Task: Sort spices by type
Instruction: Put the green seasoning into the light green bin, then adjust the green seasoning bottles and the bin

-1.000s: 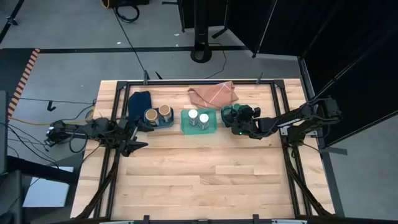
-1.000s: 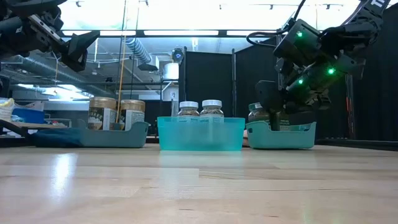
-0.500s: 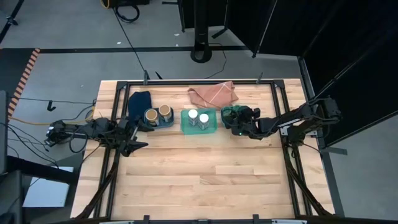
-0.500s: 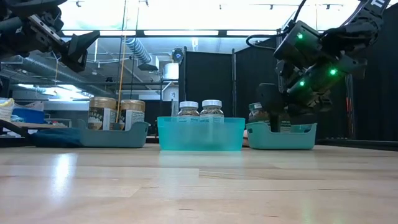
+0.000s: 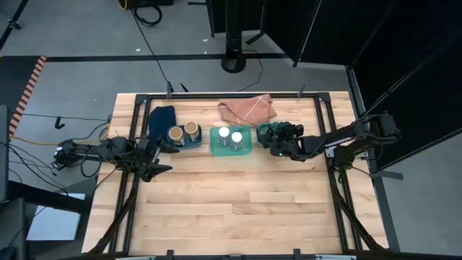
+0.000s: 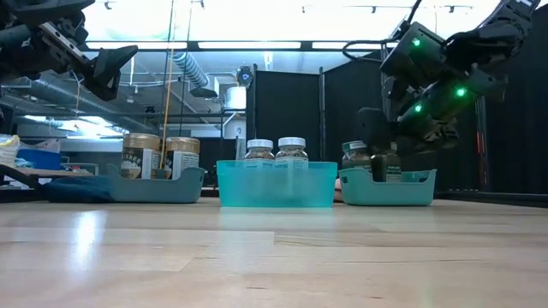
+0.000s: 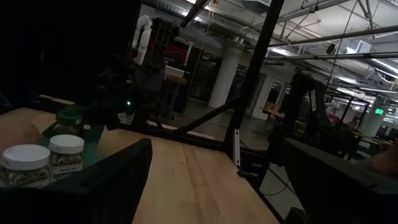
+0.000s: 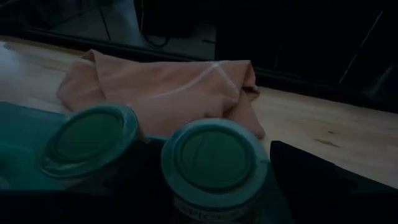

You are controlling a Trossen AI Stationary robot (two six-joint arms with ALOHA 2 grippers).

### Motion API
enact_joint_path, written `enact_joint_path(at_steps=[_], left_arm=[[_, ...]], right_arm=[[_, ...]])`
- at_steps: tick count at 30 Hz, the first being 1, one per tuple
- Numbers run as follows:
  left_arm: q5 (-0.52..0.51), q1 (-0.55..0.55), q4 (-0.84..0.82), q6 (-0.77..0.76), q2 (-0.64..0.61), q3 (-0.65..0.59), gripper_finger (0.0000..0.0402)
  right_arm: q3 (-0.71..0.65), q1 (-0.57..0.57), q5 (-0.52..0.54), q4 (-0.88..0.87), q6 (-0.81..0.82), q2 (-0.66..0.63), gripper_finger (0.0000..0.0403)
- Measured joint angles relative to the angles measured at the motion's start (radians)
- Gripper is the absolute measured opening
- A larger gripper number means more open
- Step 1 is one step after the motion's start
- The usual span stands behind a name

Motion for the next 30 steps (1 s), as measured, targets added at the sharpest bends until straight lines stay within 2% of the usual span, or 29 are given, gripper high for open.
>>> enact_joint_path(at_steps=[9, 18, 23, 30], left_arm=[[0.0, 0.0, 0.0, 0.0, 0.0, 0.0, 0.0363], [0.0, 0.0, 0.001, 0.0, 0.0, 0.0, 0.0363], [0.0, 0.0, 0.001, -0.001, 0.0, 0.0, 0.0363], [0.0, 0.0, 0.001, -0.001, 0.0, 0.0, 0.0363]], right_arm=[[0.0, -0.002, 0.003, -0.084, -0.006, -0.098, 0.0286], [0.0, -0.005, 0.014, -0.082, -0.091, -0.206, 0.0285], [0.0, -0.005, 0.014, -0.082, -0.165, -0.281, 0.0278], [0.001, 0.004, 0.016, -0.078, -0.311, -0.451, 0.0252]])
